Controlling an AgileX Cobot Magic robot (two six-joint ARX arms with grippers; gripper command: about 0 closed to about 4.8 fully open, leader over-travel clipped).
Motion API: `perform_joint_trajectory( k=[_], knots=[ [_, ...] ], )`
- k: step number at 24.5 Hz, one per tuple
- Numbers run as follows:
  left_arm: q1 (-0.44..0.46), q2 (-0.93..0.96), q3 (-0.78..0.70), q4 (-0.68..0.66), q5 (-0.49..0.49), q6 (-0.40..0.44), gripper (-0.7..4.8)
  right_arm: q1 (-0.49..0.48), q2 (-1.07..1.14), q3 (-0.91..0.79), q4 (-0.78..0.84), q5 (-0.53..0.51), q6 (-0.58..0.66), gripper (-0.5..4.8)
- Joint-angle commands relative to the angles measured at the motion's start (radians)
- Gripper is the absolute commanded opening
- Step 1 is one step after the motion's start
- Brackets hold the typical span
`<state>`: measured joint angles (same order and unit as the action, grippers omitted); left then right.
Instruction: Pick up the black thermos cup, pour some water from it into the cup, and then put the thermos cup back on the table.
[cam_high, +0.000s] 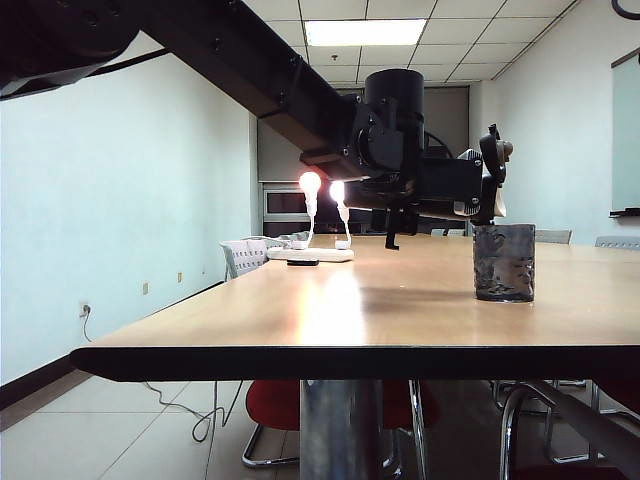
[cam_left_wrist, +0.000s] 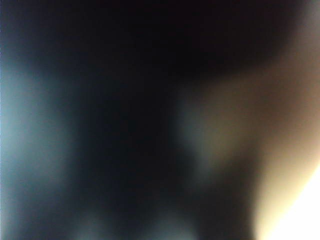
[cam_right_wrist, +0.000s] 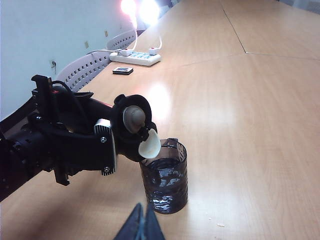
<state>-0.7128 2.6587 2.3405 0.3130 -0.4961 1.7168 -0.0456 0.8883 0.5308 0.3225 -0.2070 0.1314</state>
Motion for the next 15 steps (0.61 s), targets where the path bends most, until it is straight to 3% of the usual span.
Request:
perform_joint_trajectory(
  k=[1,15],
  knots=[
    [0.0,0.0,0.002,-0.035,0.001,0.075,1.82,0.0,-0.001,0.005,0.01,-0.006,0.003,-0.01],
    [0.0,0.0,0.003,-0.034,0.003,0.112,1.82,0.031,-0.001,0.005,-0.001,-0.005,0.003,-0.01]
  ],
)
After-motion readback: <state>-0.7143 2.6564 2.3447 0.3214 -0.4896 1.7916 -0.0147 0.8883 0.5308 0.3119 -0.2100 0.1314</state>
